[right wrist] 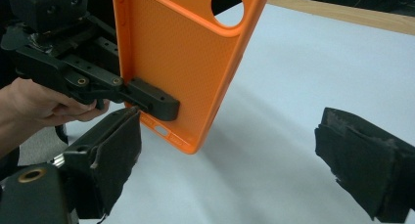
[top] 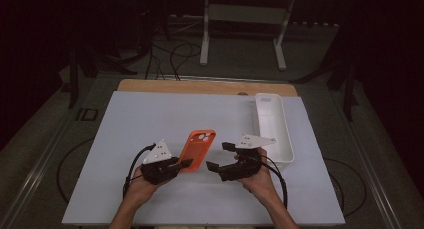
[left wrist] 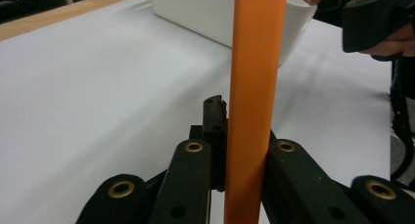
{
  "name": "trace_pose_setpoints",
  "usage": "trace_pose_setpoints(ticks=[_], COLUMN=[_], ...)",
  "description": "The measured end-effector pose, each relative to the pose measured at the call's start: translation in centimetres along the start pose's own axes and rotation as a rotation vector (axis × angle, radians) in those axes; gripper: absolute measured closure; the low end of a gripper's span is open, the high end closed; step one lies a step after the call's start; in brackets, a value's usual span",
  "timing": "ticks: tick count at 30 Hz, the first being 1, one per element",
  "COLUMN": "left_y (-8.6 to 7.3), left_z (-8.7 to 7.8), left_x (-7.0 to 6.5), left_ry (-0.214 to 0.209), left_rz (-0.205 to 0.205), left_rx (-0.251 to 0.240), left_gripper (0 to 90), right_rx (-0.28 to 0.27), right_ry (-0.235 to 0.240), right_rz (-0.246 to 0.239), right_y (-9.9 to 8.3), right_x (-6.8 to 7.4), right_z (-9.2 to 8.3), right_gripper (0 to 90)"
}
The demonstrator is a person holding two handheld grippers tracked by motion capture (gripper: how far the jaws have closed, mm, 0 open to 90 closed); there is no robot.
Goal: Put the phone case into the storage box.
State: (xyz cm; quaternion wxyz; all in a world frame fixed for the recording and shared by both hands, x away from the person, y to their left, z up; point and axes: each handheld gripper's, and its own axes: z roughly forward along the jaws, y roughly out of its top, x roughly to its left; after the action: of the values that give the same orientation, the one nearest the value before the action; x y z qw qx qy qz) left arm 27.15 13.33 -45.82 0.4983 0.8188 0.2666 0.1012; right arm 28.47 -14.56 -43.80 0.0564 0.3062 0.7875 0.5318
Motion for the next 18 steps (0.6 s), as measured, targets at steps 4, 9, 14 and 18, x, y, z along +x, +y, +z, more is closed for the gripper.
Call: trace_pose_setpoints(ticks=[4, 9, 14, 18], left_y=[-0.13, -0.14, -0.23, -0.29], left_z=[0.07, 0.1, 0.1, 0.06], left_x=[0.04, -0.06, 0.03, 0.13], left_ry=[0.04, 0.075, 0.104, 0.123], left_rz=[-0.001, 0.004, 0.002, -0.005], left_rx=[0.001, -0.001, -0.005, -0.01], left_gripper=[85.2, 85.2, 85.2, 85.2], right_rx=[-0.001, -0.007, -0.017, -0.022], right_ry=[-0.002, -0.004, -0.005, -0.009], right_rz=[0.006, 0.015, 0.018, 0.027], right_y=[0.05, 0.11, 0.16, 0.2], right_x=[-0.03, -0.03, 0.03, 0.02], right_z=[-0.12, -0.24, -0.35, -0.39], right_gripper=[9.6, 9.6, 9.6, 9.3])
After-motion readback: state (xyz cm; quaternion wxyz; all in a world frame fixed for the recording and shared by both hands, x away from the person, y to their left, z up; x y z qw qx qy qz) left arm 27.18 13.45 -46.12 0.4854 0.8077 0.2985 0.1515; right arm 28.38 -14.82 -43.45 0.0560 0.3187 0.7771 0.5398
